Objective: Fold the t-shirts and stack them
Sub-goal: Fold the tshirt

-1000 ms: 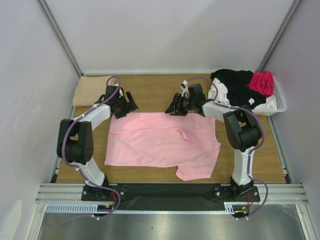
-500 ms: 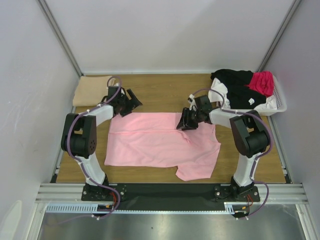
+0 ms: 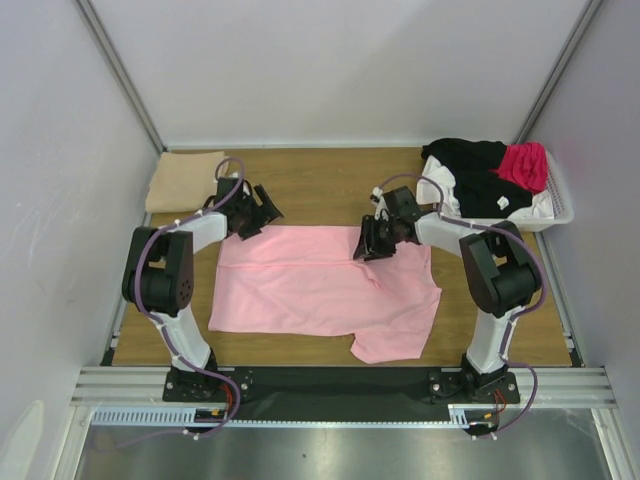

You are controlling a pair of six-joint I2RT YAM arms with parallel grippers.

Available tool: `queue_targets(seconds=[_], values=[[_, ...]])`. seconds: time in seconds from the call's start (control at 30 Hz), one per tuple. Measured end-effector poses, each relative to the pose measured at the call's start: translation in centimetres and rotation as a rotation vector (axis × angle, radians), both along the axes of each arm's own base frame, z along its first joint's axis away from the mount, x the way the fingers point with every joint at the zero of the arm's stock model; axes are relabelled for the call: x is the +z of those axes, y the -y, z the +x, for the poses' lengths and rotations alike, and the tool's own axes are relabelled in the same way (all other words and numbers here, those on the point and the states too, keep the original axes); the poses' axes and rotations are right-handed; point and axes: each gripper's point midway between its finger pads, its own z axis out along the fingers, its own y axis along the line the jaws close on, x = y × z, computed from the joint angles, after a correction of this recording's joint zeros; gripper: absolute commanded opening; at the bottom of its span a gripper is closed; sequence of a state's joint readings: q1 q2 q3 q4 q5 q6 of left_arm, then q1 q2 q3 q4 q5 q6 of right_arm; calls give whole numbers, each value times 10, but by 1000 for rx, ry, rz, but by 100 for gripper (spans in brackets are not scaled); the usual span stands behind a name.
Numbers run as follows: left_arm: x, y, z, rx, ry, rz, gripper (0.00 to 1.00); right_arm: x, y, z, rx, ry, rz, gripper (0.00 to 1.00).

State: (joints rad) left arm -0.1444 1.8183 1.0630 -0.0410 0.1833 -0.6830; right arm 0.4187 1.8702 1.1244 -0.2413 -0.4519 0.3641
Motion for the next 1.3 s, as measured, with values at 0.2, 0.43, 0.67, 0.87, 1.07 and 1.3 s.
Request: queue_targets(seconds=[0.2, 0.43, 0.67, 0.87, 1.07, 1.3], values=[[11, -23, -4, 19, -22, 141, 87, 45, 11, 39, -95, 109, -75, 56], [23, -37, -2, 50, -15, 219, 86, 70, 53, 69, -259, 213, -220, 56], [17, -33, -4, 41, -33, 216, 86, 36, 84, 53, -317, 112, -337, 55], [-4, -32, -7, 52, -88, 210, 87, 0, 91, 41, -312, 28, -401, 54], [-19, -32, -7, 72, -122, 195, 87, -11, 89, 43, -316, 11, -406, 54], [-18, -38, 11, 91, -115, 168, 87, -10, 80, 62, -339, 24, -375, 54]])
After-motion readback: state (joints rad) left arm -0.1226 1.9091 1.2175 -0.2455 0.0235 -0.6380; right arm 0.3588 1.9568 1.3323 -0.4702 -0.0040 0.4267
